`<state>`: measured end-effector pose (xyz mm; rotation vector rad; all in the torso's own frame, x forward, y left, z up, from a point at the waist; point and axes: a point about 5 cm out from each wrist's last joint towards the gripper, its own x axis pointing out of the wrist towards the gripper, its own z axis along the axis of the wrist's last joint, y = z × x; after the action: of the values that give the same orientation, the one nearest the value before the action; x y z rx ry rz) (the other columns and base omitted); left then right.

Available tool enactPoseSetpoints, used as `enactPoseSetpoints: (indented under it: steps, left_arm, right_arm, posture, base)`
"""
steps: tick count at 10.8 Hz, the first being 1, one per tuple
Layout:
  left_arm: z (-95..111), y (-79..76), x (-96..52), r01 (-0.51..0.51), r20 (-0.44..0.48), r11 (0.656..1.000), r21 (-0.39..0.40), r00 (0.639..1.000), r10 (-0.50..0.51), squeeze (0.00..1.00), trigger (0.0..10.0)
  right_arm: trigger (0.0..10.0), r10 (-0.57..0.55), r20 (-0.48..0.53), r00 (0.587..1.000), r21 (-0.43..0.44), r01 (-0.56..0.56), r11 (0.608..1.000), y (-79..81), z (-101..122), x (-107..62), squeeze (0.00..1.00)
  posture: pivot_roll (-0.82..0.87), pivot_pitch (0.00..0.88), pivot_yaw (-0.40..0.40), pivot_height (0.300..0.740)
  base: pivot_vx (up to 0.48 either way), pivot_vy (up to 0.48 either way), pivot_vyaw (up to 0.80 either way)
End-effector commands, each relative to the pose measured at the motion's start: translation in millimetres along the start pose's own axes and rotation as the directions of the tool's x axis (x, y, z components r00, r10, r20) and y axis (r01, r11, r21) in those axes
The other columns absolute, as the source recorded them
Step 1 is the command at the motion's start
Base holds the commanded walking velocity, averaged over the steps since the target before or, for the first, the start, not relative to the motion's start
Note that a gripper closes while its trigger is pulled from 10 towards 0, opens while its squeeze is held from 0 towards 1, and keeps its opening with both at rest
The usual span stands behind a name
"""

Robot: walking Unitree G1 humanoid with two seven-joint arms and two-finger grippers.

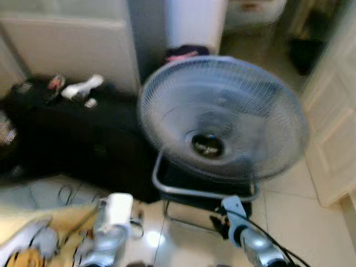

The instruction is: Clean up the room

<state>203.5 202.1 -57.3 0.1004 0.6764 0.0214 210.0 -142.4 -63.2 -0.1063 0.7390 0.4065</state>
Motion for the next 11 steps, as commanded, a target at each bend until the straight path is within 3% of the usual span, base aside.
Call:
enactPoseSetpoints:
  steps: [1,2,3,6,8,9,10,11]
  left_arm:
    - [-2,16.6,-5.7,-0.031,0.028,0.999,-0.008,0.999,0.031,0.00,10.0]
    - [9,29.4,-13.2,-0.077,0.124,0.997,0.023,0.989,0.074,0.00,10.0]
    - [28,37.2,-23.4,-0.104,0.217,0.994,-0.045,0.970,0.112,0.00,10.0]
    - [59,36.0,-45.3,-0.137,0.338,0.987,-0.081,0.928,0.156,0.00,10.0]
    - [76,25.1,-51.1,-0.128,0.363,0.989,-0.081,0.920,0.148,0.00,10.0]
    - [87,16.8,-55.9,-0.118,0.367,0.990,-0.083,0.920,0.140,0.00,10.0]
    - [94,13.8,-61.9,-0.110,0.398,0.991,-0.080,0.908,0.133,0.00,10.0]
    - [106,8.6,-68.2,-0.118,0.465,0.992,-0.053,0.876,0.129,0.00,10.0]
  right_arm:
    - [10.0,0.034,0.072,0.997,-0.036,-0.032,0.999,-0.2,12,0.4,1.00]
    - [10.0,0.097,0.130,0.987,-0.096,-0.085,0.992,6.8,23,1.1,1.00]
    - [10.0,0.122,0.209,0.970,-0.148,-0.092,0.985,13.5,43,3.4,1.00]
    - [10.0,0.237,0.279,0.931,-0.221,-0.178,0.959,35.3,86,14.9,1.00]
    - [10.0,0.228,0.365,0.903,-0.163,-0.179,0.970,38.3,105,11.8,1.00]
    - [10.0,0.150,0.458,0.876,-0.062,-0.137,0.989,29.0,114,-0.8,1.00]
    - [10.0,0.083,0.515,0.853,-0.012,-0.089,0.996,20.9,111,-17.7,1.00]
    - [10.0,-0.058,0.541,0.839,0.064,0.028,0.998,1.7,101,-39.3,1.00]
  posture:
    - [-0.01,0.000,0.026,0.740]
    - [-0.01,0.000,0.029,0.740]
    - [0.00,0.000,0.026,0.740]
    - [0.07,0.000,-0.024,0.740]
    - [0.07,0.000,-0.026,0.740]
    - [0.05,0.000,0.005,0.740]
    - [0.03,0.000,0.020,0.740]
    - [0.01,0.000,0.027,0.740]
  base:
    - [0.000,0.000,0.80]
    - [0.000,0.000,0.80]
    - [0.000,0.000,0.80]
    - [0.000,0.000,0.80]
    - [0.000,0.000,0.80]
    - [0.000,0.000,0.80]
    - [0.000,0.000,0.80]
    - [0.000,0.000,0.80]
